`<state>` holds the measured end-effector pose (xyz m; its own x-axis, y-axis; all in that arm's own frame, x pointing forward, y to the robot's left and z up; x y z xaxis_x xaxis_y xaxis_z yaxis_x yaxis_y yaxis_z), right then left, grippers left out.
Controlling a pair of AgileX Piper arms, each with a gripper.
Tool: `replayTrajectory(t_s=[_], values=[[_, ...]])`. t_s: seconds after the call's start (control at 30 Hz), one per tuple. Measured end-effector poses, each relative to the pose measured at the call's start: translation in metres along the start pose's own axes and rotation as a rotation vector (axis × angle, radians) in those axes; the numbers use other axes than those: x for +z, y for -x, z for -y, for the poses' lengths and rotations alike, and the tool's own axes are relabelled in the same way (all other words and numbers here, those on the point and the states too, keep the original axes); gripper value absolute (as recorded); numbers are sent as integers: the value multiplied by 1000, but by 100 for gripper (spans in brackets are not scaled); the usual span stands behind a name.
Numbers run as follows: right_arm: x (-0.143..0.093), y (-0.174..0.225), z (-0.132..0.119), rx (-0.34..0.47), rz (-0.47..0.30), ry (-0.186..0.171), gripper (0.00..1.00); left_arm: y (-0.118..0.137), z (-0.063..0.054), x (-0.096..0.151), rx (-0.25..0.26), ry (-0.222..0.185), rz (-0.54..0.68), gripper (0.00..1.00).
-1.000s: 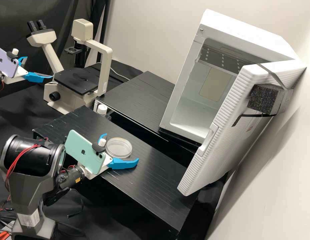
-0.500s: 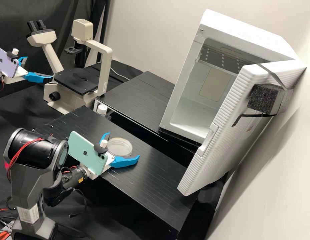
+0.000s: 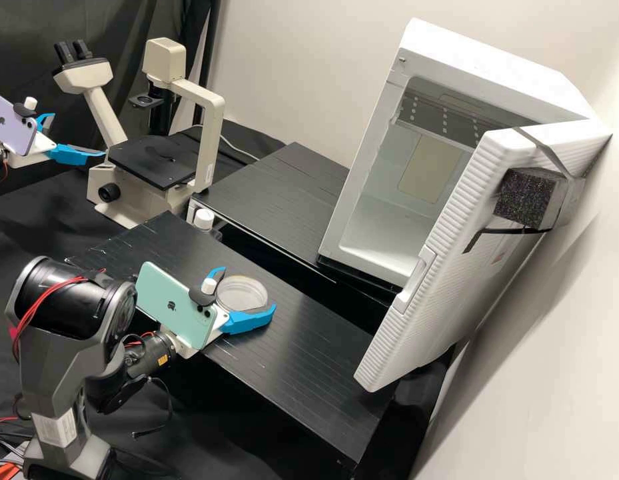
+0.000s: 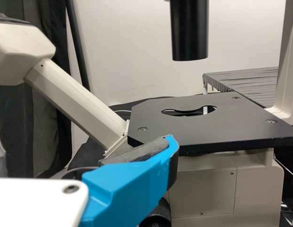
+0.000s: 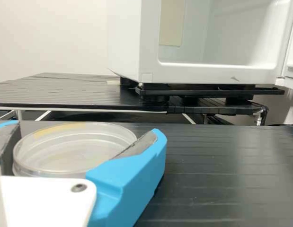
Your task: Return the petri dish to the incubator.
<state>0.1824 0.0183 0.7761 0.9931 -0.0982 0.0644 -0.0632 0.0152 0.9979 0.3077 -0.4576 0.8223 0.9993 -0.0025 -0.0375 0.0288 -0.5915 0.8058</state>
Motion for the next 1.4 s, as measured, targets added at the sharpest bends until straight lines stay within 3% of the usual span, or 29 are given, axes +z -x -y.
replayTrajectory(t_s=[0.47, 0.67, 0.93, 1.17, 1.27, 1.4], values=[[-1, 1, 0, 0, -3, -3, 0, 0, 0, 0, 0, 0, 0, 100], [-4, 2, -5, 10, -19, -21, 0, 0, 0, 0, 0, 0, 0, 100], [-4, 8, -30, 80, -31, -57, 0, 0, 0, 0, 0, 0, 0, 100], [4, 16, -67, 168, -96, -58, 0, 0, 0, 0, 0, 0, 0, 100], [13, 16, -76, 184, -122, -38, 0, 0, 0, 0, 0, 0, 0, 100], [27, 13, -78, 187, -49, -52, 0, 0, 0, 0, 0, 0, 0, 100]])
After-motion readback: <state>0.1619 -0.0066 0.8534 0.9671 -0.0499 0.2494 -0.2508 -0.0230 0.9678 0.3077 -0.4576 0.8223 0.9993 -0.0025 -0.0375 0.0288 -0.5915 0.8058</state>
